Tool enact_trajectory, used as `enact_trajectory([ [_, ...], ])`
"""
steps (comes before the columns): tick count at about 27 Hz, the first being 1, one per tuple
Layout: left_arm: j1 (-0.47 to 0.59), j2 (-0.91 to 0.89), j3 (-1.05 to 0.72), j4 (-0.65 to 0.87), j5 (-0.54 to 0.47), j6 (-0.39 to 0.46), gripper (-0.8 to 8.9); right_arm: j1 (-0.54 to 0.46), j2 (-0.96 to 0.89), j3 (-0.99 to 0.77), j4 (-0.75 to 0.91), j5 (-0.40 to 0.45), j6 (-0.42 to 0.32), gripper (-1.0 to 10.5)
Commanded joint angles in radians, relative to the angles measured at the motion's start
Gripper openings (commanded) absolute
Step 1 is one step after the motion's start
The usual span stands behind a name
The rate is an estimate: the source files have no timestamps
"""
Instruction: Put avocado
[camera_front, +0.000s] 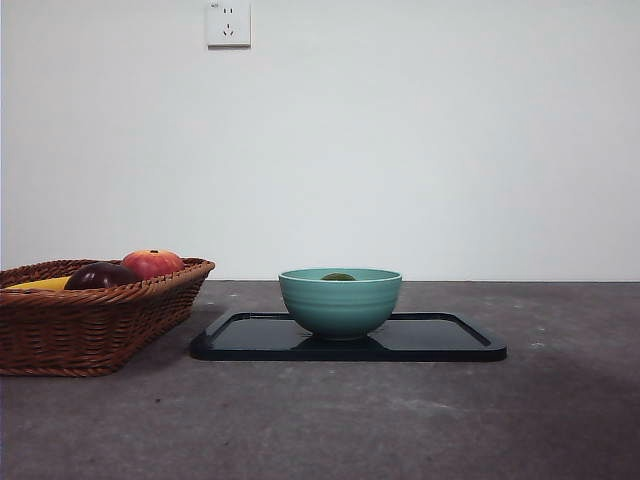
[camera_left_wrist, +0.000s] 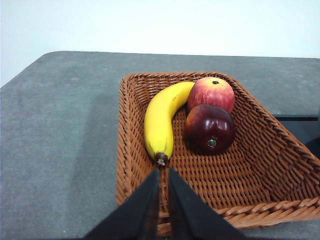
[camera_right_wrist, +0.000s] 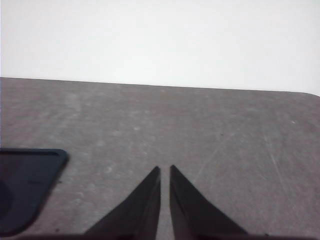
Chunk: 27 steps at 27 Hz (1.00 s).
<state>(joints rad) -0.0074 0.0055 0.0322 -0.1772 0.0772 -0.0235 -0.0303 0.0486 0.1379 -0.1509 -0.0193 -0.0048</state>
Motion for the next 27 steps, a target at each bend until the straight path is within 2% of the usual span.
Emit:
enact_trajectory([
  [1,0.000,-0.002,-0.021,-0.009,-0.002,0.011,0.26,-0.021,-0.027,-0.048,0.032,-0.009,-0.010,0.3],
  [6,0.000,-0.002,-0.021,-0.009,-0.002,0.011,0.26,-0.043,-0.045,-0.129,0.060,-0.005,-0.011,0.3],
  [14,0.000,-0.002,-0.021,-0.009,-0.002,0.011,0.26,-0.044,-0.045,-0.127,-0.031,-0.005,-0.049,0.3],
  [27,0.000,-0.002,-0.020,-0.009,-0.002,0.011,0.26,-0.044,-0.045,-0.127,-0.021,-0.007,-0.054,0.3],
])
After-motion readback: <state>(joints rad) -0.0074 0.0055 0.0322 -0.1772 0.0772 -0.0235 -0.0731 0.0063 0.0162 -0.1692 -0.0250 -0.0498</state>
